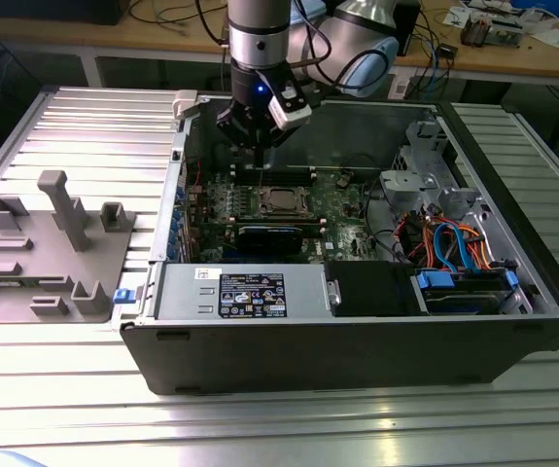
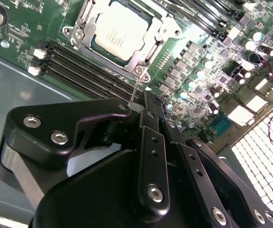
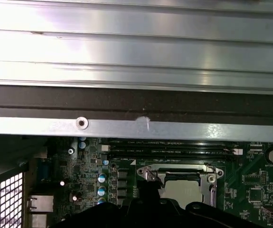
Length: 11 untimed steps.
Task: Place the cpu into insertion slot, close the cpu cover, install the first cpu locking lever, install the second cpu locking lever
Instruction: 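Install the first cpu locking lever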
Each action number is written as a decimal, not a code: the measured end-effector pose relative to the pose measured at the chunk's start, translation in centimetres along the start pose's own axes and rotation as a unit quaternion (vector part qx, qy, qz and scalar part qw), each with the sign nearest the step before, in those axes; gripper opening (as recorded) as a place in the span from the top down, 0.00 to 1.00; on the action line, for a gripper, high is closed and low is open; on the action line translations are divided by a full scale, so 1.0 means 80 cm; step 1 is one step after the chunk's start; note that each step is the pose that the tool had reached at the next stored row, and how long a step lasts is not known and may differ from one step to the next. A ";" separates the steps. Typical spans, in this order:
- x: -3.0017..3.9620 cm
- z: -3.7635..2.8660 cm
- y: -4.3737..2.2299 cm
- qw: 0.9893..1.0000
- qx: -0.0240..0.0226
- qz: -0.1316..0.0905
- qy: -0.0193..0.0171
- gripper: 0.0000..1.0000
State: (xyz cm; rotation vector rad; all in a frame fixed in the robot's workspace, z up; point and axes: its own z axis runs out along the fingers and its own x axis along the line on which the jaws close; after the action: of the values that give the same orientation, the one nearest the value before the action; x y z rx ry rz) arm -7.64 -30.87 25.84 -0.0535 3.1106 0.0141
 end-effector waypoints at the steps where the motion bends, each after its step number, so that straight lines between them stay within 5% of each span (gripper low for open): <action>1: -0.0013 0.0003 -0.0001 1.000 0.000 0.000 0.000 0.89; 10: -0.0043 0.0014 -0.0001 1.000 0.001 0.001 0.000 0.89; 11: -0.0047 0.0022 -0.0002 1.000 -0.003 0.004 0.000 0.89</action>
State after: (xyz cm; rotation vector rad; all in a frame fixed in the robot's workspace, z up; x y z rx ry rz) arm -7.26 -30.87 25.67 -0.0397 3.1101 0.0230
